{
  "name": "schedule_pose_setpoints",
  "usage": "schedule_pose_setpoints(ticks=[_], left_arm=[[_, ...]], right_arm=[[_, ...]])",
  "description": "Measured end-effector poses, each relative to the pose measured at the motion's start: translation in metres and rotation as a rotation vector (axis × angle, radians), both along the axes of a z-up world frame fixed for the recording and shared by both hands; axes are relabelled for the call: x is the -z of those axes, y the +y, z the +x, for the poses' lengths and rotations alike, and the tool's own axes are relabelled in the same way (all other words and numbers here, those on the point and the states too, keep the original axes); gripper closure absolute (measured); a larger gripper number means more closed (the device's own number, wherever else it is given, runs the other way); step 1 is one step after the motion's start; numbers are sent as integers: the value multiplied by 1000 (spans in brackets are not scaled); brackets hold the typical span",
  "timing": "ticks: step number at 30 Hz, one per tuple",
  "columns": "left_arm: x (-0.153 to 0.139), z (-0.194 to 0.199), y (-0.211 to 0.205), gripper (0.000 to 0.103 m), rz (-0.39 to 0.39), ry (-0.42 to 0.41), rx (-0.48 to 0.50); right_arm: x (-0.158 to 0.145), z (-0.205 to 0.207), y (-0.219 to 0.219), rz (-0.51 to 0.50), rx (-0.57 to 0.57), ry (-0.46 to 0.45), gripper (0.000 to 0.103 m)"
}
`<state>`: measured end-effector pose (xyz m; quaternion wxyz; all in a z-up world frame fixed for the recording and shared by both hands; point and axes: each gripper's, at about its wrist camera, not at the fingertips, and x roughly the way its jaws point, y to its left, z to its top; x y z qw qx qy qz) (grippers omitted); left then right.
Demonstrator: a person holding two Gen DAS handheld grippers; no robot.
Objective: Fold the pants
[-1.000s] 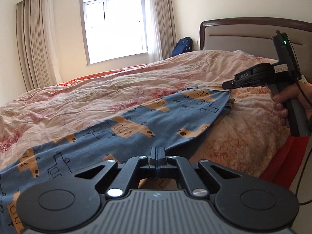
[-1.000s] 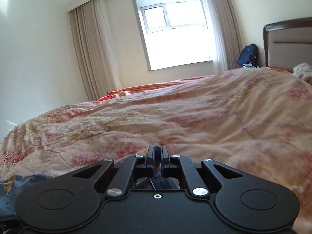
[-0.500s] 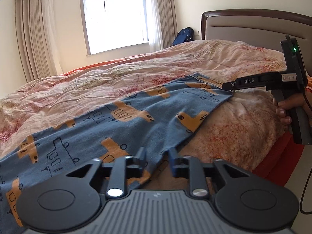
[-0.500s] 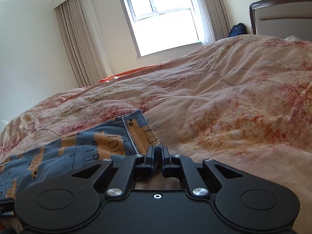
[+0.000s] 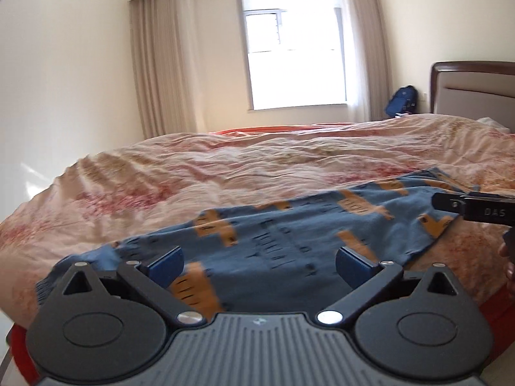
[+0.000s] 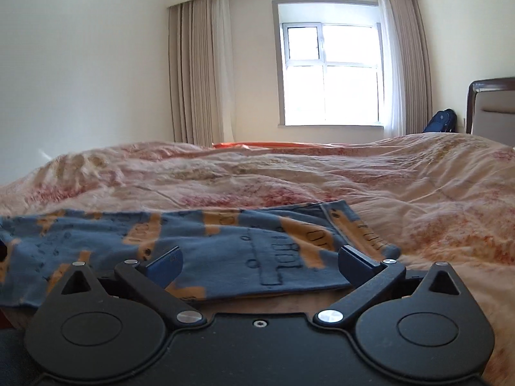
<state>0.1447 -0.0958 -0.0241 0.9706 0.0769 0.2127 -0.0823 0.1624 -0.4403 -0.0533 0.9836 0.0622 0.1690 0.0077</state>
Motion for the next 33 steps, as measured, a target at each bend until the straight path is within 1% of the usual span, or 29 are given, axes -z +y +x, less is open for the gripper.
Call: schedule_pose_setpoints(ticks=[2,4,6,8,9,11,12,15,18,19,20,21,22,23,24,25,27,29,31,32,33], left_arm=[[4,-2,37,0,-39,10,-94],[9,-5,75,0,-102,29,-198],[15,-3,113,0,-184,72,-303],[22,1,149,0,-293,127,-390],[28,2,171,0,-366,152,-424],[38,3,200,0,-463,177,-460],[41,4,209,1,-486,183,-464],[49,7,226,4,-511,185,-439],[52,6,230,16,-559,197,-408],[53,5,230,29,-570,192,-395],[55,6,230,42,-570,194,-392],[55,6,231,49,-570,194,-387],[55,7,230,64,-579,188,-377],[55,6,231,81,-589,182,-367],[53,6,230,82,-593,169,-363],[51,4,228,83,-579,143,-365],[44,0,220,86,-523,84,-355],[39,0,209,87,-465,62,-331],[41,2,200,87,-403,39,-321],[43,3,197,87,-377,31,-322],[46,5,196,87,-368,32,-325]], right_arm=[[1,-4,17,96,-16,-16,1],[0,-7,42,144,-53,-24,1],[-4,-9,70,142,-113,-21,0],[-10,-10,99,126,-189,-12,0],[-13,-9,115,114,-230,-9,0],[-16,-9,148,95,-301,9,0],[-17,-8,160,88,-328,17,0],[-20,-5,199,79,-401,36,0],[-20,1,226,82,-438,53,0],[-18,3,232,80,-442,62,0],[-15,6,238,75,-442,75,0],[-13,9,243,70,-443,90,0],[-11,12,247,66,-443,104,0],[-9,14,249,63,-444,121,0],[-9,16,250,63,-444,132,0],[-8,17,251,64,-440,141,0],[-7,19,251,63,-428,157,0],[-4,21,253,58,-418,174,0],[-3,21,255,50,-410,180,0],[-3,22,257,43,-408,184,0],[-2,22,258,37,-408,189,0]])
